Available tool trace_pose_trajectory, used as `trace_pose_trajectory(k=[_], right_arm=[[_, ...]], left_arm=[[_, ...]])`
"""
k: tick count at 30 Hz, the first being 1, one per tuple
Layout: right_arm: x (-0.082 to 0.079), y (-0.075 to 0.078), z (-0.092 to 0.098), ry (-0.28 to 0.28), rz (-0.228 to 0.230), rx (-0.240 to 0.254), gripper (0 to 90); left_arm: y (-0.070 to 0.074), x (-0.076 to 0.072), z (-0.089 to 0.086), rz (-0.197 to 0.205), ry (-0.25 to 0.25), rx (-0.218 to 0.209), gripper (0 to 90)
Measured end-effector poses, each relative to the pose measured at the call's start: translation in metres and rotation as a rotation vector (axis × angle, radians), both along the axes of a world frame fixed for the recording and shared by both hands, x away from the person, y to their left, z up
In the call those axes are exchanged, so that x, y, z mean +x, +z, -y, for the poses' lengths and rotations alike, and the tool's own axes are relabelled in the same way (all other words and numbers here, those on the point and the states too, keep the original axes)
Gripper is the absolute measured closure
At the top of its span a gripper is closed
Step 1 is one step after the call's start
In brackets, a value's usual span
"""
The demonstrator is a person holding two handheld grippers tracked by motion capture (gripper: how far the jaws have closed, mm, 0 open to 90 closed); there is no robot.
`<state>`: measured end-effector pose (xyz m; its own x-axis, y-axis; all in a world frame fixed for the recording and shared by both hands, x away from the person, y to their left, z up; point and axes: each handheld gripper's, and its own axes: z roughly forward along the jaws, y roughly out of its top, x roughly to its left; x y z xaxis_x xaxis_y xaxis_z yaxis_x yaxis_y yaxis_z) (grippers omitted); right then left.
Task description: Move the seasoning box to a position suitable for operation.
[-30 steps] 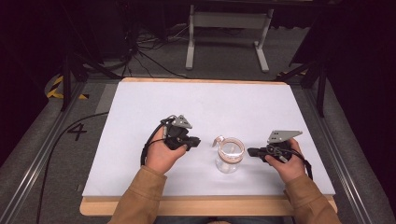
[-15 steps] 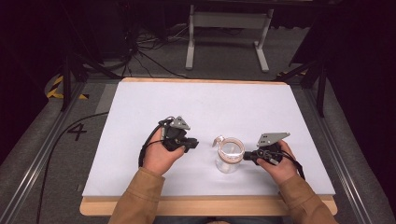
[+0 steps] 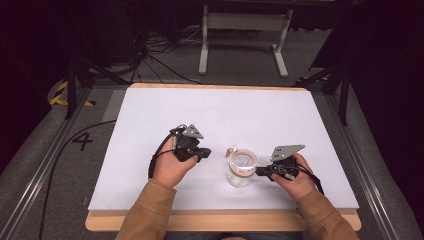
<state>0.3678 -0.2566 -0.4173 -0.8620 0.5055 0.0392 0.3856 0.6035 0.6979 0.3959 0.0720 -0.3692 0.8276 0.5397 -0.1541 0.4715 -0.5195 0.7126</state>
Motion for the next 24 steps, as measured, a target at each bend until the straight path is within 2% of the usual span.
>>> trace_pose_trajectory(k=[6,9,12,14,16,19,20,21,24], right_arm=[[-0.004,-0.001,-0.009,0.037,-0.003,0.005,90.0],[-0.006,-0.002,-0.013,0.058,0.002,0.01,90.0],[-0.006,-0.002,-0.015,0.071,0.004,0.01,90.0],[-0.005,-0.001,-0.012,0.075,-0.001,0.03,90.0],[-0.005,0.0,-0.009,0.069,0.007,0.032,90.0],[-0.005,0.002,0.0,0.044,0.005,0.042,90.0],[-0.005,0.002,0.0,0.044,0.005,0.042,90.0],[-0.004,0.003,0.006,0.03,0.008,0.048,90.0],[-0.005,0.003,0.014,0.004,0.007,0.057,90.0]], left_arm=[[-0.003,0.001,-0.001,-0.006,0.013,-0.008,88.3],[-0.004,0.003,-0.002,-0.014,0.012,0.011,89.4],[-0.007,0.005,-0.001,-0.016,0.012,0.013,89.6],[-0.009,0.005,0.0,-0.016,0.01,0.018,89.7],[-0.011,0.006,0.002,-0.017,0.008,0.016,89.8],[-0.018,0.011,0.009,0.015,-0.011,0.019,89.8],[-0.018,0.011,0.009,0.015,-0.011,0.019,89.7],[-0.022,0.013,0.012,0.031,-0.016,0.008,89.7],[-0.029,0.018,0.019,0.037,-0.047,-0.002,89.7]])
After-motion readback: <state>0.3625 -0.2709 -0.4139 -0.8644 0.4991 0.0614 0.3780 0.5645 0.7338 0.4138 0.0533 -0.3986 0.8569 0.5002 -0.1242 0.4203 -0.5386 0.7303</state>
